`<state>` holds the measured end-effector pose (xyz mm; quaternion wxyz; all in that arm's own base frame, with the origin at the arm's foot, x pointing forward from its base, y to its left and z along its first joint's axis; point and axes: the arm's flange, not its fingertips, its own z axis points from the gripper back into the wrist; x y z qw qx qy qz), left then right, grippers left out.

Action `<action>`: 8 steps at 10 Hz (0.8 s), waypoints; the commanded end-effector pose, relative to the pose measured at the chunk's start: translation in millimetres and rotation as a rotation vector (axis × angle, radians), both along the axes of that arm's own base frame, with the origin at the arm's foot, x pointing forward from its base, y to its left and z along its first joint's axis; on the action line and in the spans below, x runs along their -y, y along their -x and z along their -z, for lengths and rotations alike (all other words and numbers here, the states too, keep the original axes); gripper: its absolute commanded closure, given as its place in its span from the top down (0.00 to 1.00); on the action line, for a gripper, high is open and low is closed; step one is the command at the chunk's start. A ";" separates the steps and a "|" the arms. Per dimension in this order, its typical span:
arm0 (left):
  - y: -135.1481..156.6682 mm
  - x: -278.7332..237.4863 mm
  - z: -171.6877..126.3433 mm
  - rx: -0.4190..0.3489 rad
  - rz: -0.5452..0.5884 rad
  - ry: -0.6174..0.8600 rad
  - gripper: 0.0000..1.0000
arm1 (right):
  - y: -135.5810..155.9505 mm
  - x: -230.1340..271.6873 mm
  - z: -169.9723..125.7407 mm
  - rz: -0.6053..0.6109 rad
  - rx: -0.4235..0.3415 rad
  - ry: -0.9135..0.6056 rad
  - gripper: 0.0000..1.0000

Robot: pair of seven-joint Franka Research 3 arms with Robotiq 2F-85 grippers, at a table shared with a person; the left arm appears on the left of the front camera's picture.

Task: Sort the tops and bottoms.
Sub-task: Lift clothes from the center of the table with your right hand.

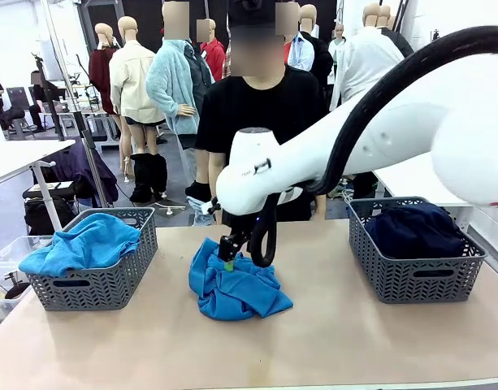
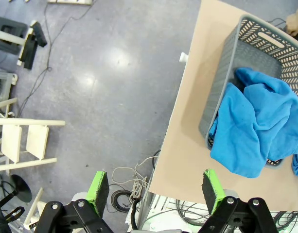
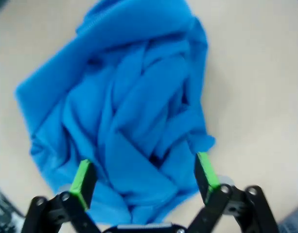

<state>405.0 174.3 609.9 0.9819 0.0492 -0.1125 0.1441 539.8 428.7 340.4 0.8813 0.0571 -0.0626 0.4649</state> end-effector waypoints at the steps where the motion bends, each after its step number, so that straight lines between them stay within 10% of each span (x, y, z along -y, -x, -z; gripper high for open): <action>1: 0.4 -0.2 0.4 0.013 -0.017 0.001 1.00 | -12.6 -10.3 3.3 -0.017 -0.020 -0.053 1.00; 6: 0.4 -0.2 0.4 0.013 -0.017 0.001 1.00 | -10.6 -9.4 17.1 -0.026 -0.087 -0.025 1.00; 8: 0.4 -0.2 0.4 0.013 -0.017 0.001 1.00 | -5.3 -7.1 10.4 -0.022 -0.063 -0.026 0.66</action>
